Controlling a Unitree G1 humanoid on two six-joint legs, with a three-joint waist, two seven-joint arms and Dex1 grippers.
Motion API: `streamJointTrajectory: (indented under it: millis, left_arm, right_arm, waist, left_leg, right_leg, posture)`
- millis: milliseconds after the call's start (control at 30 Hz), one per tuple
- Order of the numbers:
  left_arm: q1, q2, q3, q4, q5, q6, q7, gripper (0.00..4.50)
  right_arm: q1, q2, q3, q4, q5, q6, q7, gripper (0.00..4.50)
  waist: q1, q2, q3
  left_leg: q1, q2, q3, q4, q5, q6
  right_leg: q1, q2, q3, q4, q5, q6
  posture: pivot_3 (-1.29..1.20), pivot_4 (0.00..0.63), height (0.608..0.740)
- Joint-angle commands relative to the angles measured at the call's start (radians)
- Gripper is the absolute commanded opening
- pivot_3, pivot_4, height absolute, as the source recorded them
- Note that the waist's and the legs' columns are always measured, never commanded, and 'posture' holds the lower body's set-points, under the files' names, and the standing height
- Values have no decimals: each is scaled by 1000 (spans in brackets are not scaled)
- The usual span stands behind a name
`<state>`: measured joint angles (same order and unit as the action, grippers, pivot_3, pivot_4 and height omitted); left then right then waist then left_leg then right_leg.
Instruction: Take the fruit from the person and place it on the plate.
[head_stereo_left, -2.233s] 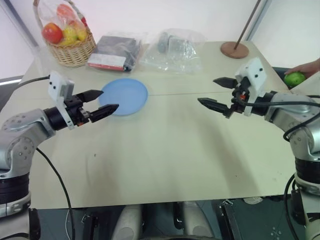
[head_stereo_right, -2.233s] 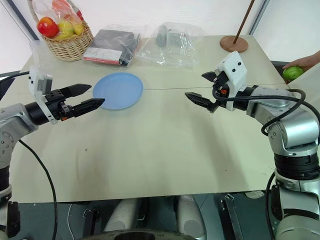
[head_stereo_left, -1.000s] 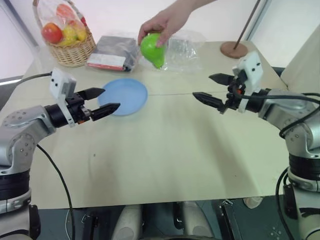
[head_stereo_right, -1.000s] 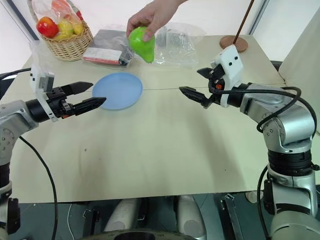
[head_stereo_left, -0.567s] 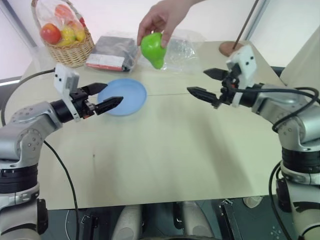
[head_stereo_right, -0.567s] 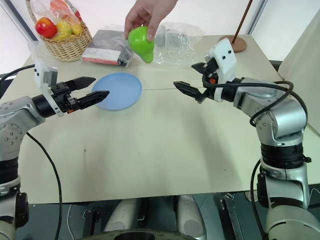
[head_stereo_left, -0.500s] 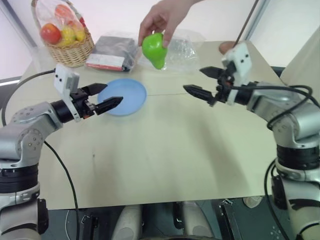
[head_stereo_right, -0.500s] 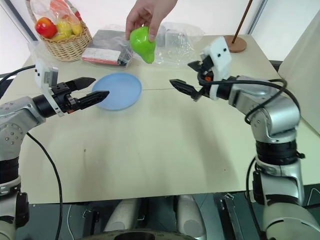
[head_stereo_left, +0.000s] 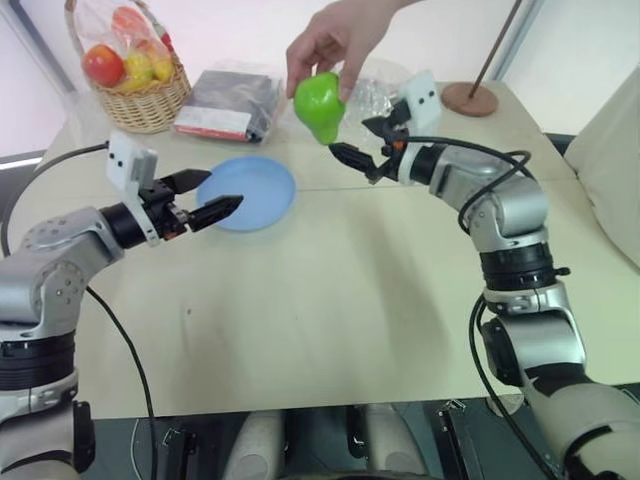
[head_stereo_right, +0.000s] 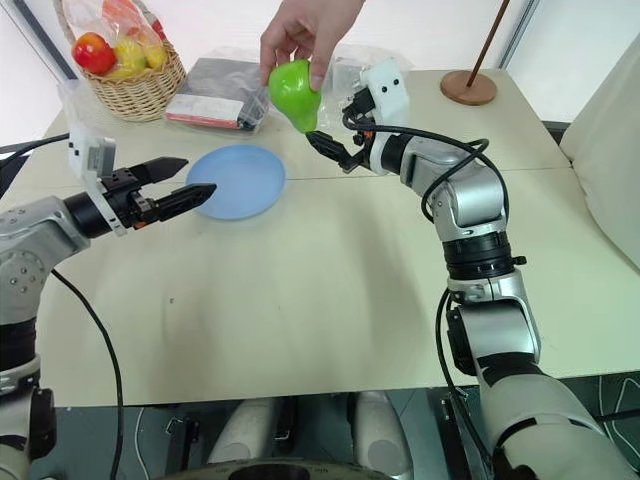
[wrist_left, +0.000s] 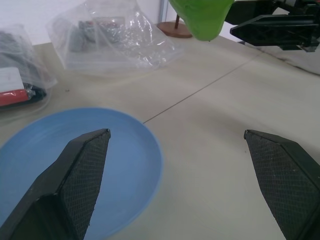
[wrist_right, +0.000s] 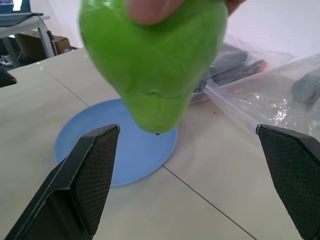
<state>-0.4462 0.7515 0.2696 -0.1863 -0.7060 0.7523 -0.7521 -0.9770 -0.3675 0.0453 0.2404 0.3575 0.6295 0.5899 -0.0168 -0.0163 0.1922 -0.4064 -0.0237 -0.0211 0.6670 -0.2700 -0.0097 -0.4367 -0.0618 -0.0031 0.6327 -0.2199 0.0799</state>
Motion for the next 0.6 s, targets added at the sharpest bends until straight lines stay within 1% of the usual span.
streamJointTrajectory:
  millis: [33, 267, 600]
  left_arm:
    - [-8, 16, 39, -42, -8, -14, 8, 4500]
    - [-14, 16, 35, -40, -7, -16, 14, 4500]
    - [-19, 17, 32, -39, -4, -21, 16, 4500]
  right_arm:
    - [-63, 22, -17, 18, -12, -45, 4, 4471]
    - [-93, 81, -13, 33, -20, -42, -3, 4471]
    - [-93, 135, -3, 33, -40, -44, -21, 4471]
  waist:
    - [-1, 0, 0]
    - [0, 0, 0]
    - [-1, 0, 0]
  left_leg:
    - [0, 0, 0, 0, 0, 0]
    - [0, 0, 0, -1, 0, 0]
    - [0, 0, 0, -1, 0, 0]
  right_leg:
    - [0, 0, 0, 0, 0, 0]
    - [-1, 0, 0, 0, 0, 0]
    - [-1, -1, 0, 0, 0, 0]
  posture:
    - [0, 150, 740]
    - [0, 150, 740]
    - [0, 150, 740]
